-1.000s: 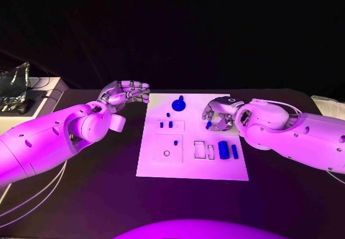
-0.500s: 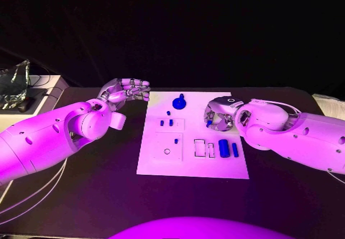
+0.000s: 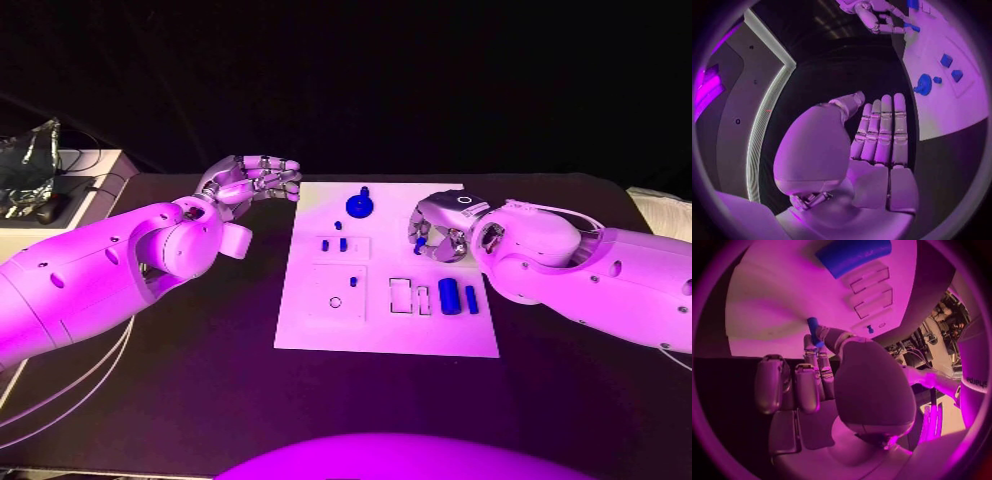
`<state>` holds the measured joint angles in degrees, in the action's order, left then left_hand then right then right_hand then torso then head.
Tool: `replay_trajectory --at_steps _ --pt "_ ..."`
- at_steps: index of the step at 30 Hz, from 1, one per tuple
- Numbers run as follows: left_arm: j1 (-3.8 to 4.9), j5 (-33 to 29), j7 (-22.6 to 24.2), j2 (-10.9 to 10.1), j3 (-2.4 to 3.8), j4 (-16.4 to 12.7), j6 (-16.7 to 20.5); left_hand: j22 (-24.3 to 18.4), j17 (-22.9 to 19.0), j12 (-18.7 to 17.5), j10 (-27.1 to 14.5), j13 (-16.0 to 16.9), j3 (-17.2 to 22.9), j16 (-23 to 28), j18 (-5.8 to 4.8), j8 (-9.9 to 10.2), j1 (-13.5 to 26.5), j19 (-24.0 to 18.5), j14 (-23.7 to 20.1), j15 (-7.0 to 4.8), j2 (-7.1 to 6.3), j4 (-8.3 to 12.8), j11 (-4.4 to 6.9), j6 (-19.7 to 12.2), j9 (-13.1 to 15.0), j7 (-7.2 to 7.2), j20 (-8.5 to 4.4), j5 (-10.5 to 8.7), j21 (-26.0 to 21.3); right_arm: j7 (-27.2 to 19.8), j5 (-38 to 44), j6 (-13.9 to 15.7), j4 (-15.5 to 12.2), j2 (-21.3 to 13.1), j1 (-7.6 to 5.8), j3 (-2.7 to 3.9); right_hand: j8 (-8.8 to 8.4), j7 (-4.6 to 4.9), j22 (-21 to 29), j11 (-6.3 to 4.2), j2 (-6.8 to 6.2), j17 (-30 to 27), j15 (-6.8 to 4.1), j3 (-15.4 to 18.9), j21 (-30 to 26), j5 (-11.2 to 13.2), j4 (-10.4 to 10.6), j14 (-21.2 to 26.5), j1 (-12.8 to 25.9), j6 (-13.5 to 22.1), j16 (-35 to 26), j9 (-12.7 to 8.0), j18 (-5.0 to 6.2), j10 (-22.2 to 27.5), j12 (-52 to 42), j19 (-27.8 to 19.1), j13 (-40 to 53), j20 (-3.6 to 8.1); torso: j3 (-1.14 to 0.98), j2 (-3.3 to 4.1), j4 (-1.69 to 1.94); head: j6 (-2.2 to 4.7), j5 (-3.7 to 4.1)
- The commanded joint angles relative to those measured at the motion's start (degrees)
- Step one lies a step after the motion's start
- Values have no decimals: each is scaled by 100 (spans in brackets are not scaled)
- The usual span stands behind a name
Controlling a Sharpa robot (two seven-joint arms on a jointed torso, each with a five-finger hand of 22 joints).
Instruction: Assemble the parts on the task board
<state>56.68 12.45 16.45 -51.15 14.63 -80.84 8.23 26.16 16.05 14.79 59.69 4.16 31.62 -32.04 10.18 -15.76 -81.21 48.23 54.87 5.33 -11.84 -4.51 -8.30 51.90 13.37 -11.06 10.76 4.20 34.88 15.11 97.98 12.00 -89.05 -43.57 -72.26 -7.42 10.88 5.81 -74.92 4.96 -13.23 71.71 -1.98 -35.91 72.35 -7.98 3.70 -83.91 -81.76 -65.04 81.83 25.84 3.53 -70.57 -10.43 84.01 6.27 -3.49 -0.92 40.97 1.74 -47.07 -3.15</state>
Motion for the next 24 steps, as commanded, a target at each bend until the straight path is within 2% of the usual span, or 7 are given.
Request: replay_trajectory --at_steps 1,8,13,19,24 --pt "-4 -19 45 8 4 -13 -80 -6 5 -30 -37 -4 -45 21 12 9 -43 -7 26 18 19 -2 -6 -18 -4 -30 28 0 -35 78 199 325 -188 -48 7 8 20 21 -791 -303 167 -9 -49 -51 34 16 -12 -250 -69 -27 14 11 -41 -326 -29 253 185 31 4 -3 1 -1 -19" --pt "-9 -19 45 20 4 -4 -85 -6 5 -30 -37 -4 -45 21 12 9 -43 -7 26 18 19 -2 -6 -18 -4 -30 28 0 -35 122 213 388 -763 -156 -21 65 24 21 -796 -303 160 -12 -49 -60 45 16 -22 -250 -65 -29 13 15 -43 -328 -27 255 190 31 9 -5 4 -20 -60" --pt "-11 -19 46 38 4 0 -93 -11 20 -31 -40 -3 -49 39 13 6 -43 -3 30 19 28 -6 -6 -12 -7 -30 29 1 -46 88 205 373 -1087 -26 -26 78 31 23 -802 -303 148 4 -49 -81 53 5 -41 -253 -51 -35 20 24 -44 -336 -22 257 200 32 12 0 7 -27 -101" --pt "-12 -21 46 66 4 7 -100 -11 20 -31 -40 -3 -49 39 13 6 -43 -3 30 19 28 -6 -6 -12 -7 -30 29 1 -46 13 191 401 -1179 316 106 53 34 31 -800 -296 138 -22 -47 -122 38 -32 -73 -249 -30 -27 8 35 -41 -337 -8 253 216 32 21 -15 1 -52 -150" --pt "-12 -23 43 82 4 6 -106 -11 20 -31 -40 -3 -49 39 13 6 -43 -3 30 19 28 -6 -6 -12 -7 -30 29 1 -46 -33 208 445 -1097 571 247 21 33 35 -797 -294 137 -28 -46 -135 27 -42 -83 -248 -24 -22 6 38 -39 -335 -2 251 221 32 31 -11 27 -72 -181"
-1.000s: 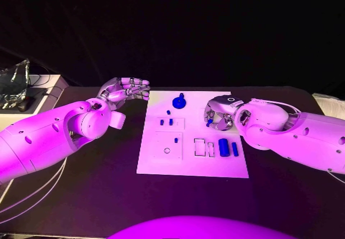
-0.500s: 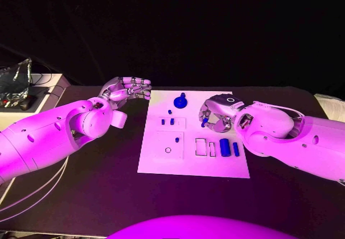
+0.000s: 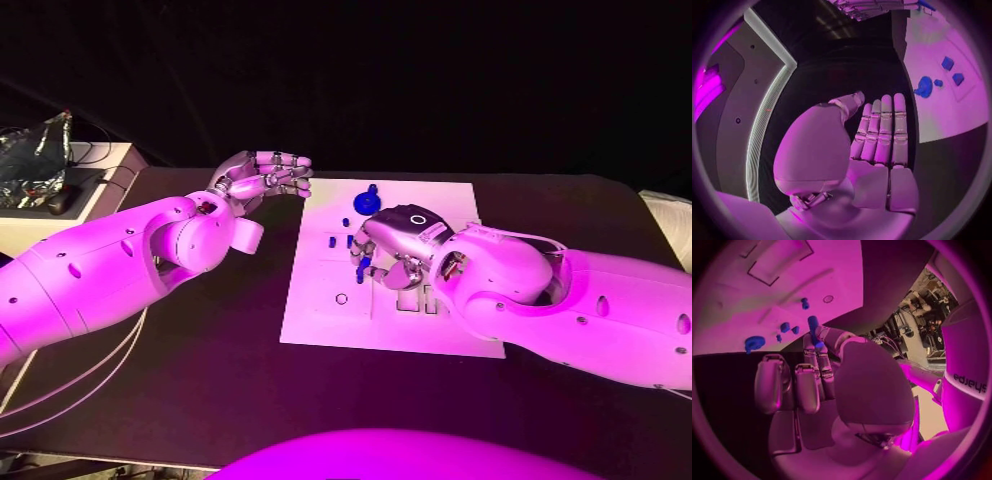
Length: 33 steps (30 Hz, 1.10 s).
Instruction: Assemble the parts on the task board
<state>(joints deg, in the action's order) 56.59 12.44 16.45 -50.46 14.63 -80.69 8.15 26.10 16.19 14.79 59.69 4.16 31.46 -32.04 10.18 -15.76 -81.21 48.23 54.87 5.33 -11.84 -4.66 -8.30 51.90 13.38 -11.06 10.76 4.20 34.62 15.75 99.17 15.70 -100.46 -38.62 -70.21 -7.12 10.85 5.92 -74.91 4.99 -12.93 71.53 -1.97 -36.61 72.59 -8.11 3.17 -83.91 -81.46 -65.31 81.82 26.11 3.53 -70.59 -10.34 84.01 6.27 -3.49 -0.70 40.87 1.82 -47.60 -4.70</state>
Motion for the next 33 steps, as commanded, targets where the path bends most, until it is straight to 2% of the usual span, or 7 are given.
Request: replay_trajectory --at_steps 1,4,15,24,33 --pt "-3 -23 41 11 4 -10 -96 -5 6 -31 -40 -3 -33 39 13 6 -43 -3 30 19 28 9 -6 -12 -8 -30 29 1 -20 -106 94 80 77 128 62 -21 36 24 -797 -296 107 -12 -46 -66 1 -30 -31 -248 -53 6 6 11 -39 -333 -11 250 222 32 4 1 16 -30 -43" --pt "-3 -23 40 2 4 -12 -87 -5 6 -31 -40 -3 -33 39 13 6 -43 -3 30 19 28 9 -6 -12 -8 -30 29 1 -20 -116 126 112 186 284 136 -58 36 27 -795 -295 106 -10 -45 -73 -7 -36 -37 -248 -50 8 7 13 -37 -332 -8 249 224 32 -2 4 -1 -33 -69" --pt "-3 -24 38 -9 3 -29 -83 -8 15 -31 -40 -1 -39 50 13 7 -44 -1 32 19 25 11 -6 -13 -10 -30 30 0 -27 -72 241 155 491 588 352 -103 35 32 -790 -291 104 -19 -43 -85 -23 -46 -49 -247 -43 14 3 16 -35 -330 -2 245 230 31 -11 15 2 -85 -128" --pt "-2 -24 37 -18 3 -34 -79 -8 15 -31 -40 -1 -39 50 13 7 -44 -1 32 19 25 11 -6 -13 -10 -30 30 0 -27 -88 266 131 615 655 403 -133 35 32 -790 -291 104 -19 -43 -85 -23 -46 -49 -247 -43 14 3 16 -35 -330 -2 245 230 31 -13 6 -13 -129 -154" --pt "-2 -24 35 -19 3 -35 -79 -8 15 -31 -40 -1 -39 50 13 7 -44 -1 32 19 25 11 -6 -13 -10 -30 30 0 -27 -96 267 84 657 658 420 -158 35 35 -796 -288 102 -18 -41 -92 -11 -51 -58 -247 -38 17 4 18 -37 -330 1 248 234 30 -15 4 -9 -147 -161"
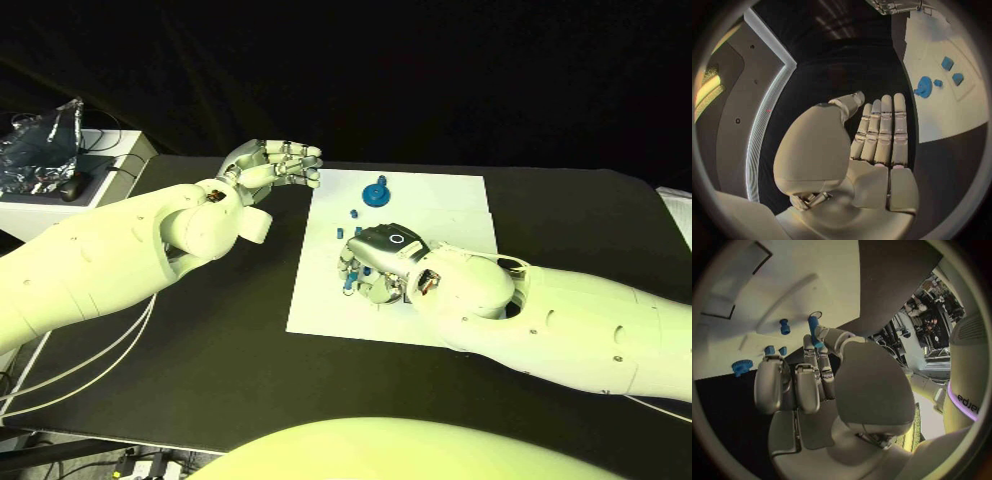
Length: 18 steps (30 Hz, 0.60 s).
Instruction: Assemble the parts on the task board
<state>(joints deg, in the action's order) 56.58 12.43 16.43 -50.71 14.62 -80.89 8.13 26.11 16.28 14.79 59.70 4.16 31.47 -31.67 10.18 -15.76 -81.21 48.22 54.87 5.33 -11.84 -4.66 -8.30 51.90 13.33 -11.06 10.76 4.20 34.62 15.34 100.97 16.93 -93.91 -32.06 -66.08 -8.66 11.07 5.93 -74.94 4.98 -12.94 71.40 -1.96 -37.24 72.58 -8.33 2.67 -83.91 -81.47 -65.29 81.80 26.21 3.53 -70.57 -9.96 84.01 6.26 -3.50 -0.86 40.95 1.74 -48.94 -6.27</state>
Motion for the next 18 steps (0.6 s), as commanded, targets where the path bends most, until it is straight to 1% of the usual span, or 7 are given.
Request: replay_trajectory --at_steps 1,13,18 --pt "-1 -23 37 5 4 -15 -76 -9 6 -31 -40 -2 -39 14 13 7 -44 0 32 20 25 10 -6 -13 -5 -30 30 0 -27 -55 88 -43 4 0 8 -6 14 35 -793 -287 103 -4 -42 -28 -10 -28 -8 -247 -37 15 5 8 -37 -332 -37 248 234 31 1 -3 0 -13 -4" --pt "-1 -23 37 2 4 -12 -76 -9 6 -31 -40 -2 -39 14 13 7 -44 0 32 20 25 10 -6 -13 -5 -30 30 0 -27 -65 87 -67 -48 -21 29 -14 16 37 -803 -286 101 11 -40 -35 12 -33 -19 -251 -30 14 12 12 -41 -335 -35 252 239 30 1 1 0 -32 -16" --pt "-1 -23 35 0 4 -12 -77 -14 18 -32 -42 -1 -44 29 13 8 -45 3 35 20 27 9 -7 -13 -9 -30 31 1 -36 -63 87 -73 -77 -28 38 -15 16 37 -803 -286 101 11 -40 -35 12 -33 -19 -251 -30 14 12 12 -41 -335 -35 252 239 30 5 -3 3 -44 -24"
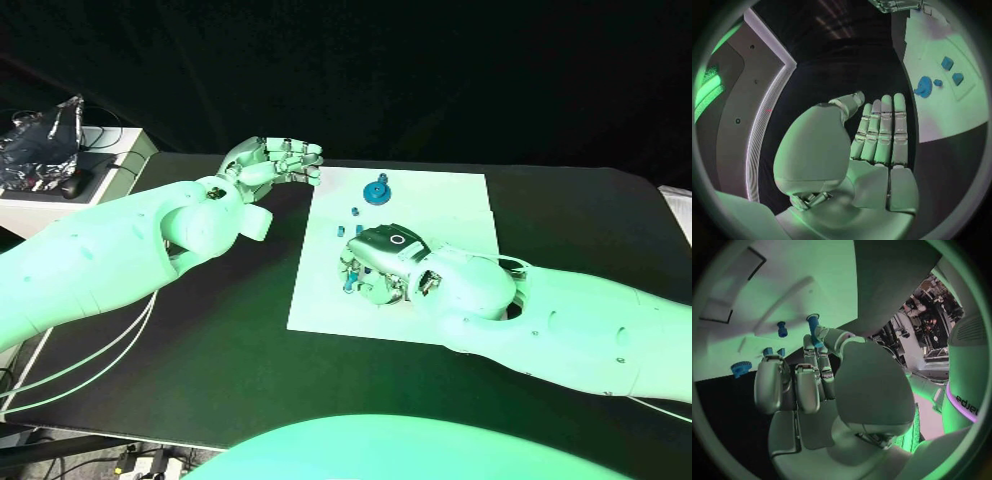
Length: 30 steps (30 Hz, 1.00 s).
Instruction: Assemble the parts on the task board
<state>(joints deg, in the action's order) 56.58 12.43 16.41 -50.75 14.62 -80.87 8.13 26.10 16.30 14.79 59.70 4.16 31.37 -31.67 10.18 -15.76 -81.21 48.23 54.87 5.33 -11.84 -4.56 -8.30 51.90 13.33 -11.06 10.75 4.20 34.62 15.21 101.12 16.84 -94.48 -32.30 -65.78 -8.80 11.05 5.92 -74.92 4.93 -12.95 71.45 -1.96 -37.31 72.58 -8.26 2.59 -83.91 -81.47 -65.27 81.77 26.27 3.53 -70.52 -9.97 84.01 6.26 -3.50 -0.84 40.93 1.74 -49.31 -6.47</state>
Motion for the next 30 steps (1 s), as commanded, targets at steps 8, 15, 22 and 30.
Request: replay_trajectory --at_steps 8,15,22,30 --pt "-1 -23 32 2 4 -10 -79 -13 19 -32 -43 0 -35 33 13 8 -46 3 35 21 28 -1 -7 -12 -10 -30 32 1 -38 -41 78 -75 -41 -16 13 -1 21 39 -809 -280 101 -1 -39 -35 22 -43 -20 -250 -24 10 12 11 -43 -344 -33 254 245 29 -1 -3 -1 -14 -13" --pt "-1 -23 30 -1 4 -12 -78 -13 19 -32 -43 0 -35 33 13 8 -46 3 35 21 28 -1 -7 -12 -10 -30 32 1 -38 -26 86 -129 -15 -8 15 -1 21 39 -809 -280 101 -1 -39 -35 22 -43 -20 -250 -24 10 12 11 -43 -344 -33 254 245 29 0 0 0 -15 -11" --pt "-1 -23 29 -9 4 -17 -76 -13 19 -32 -43 0 -35 33 13 8 -46 3 35 21 28 -1 -7 -12 -10 -30 32 1 -38 -9 113 -214 45 18 30 -11 23 39 -807 -280 101 -6 -38 -40 13 -44 -27 -249 -19 9 11 14 -41 -346 -31 251 249 29 2 6 4 -35 -18" --pt "-1 -23 29 -20 4 -25 -71 -13 19 -32 -43 0 -35 33 13 8 -46 3 35 21 28 -1 -7 -12 -10 -30 32 1 -38 5 163 -272 127 60 51 -31 23 40 -804 -279 100 -13 -37 -43 4 -44 -31 -248 -16 10 8 15 -40 -346 -30 249 251 28 2 4 2 -46 -30"
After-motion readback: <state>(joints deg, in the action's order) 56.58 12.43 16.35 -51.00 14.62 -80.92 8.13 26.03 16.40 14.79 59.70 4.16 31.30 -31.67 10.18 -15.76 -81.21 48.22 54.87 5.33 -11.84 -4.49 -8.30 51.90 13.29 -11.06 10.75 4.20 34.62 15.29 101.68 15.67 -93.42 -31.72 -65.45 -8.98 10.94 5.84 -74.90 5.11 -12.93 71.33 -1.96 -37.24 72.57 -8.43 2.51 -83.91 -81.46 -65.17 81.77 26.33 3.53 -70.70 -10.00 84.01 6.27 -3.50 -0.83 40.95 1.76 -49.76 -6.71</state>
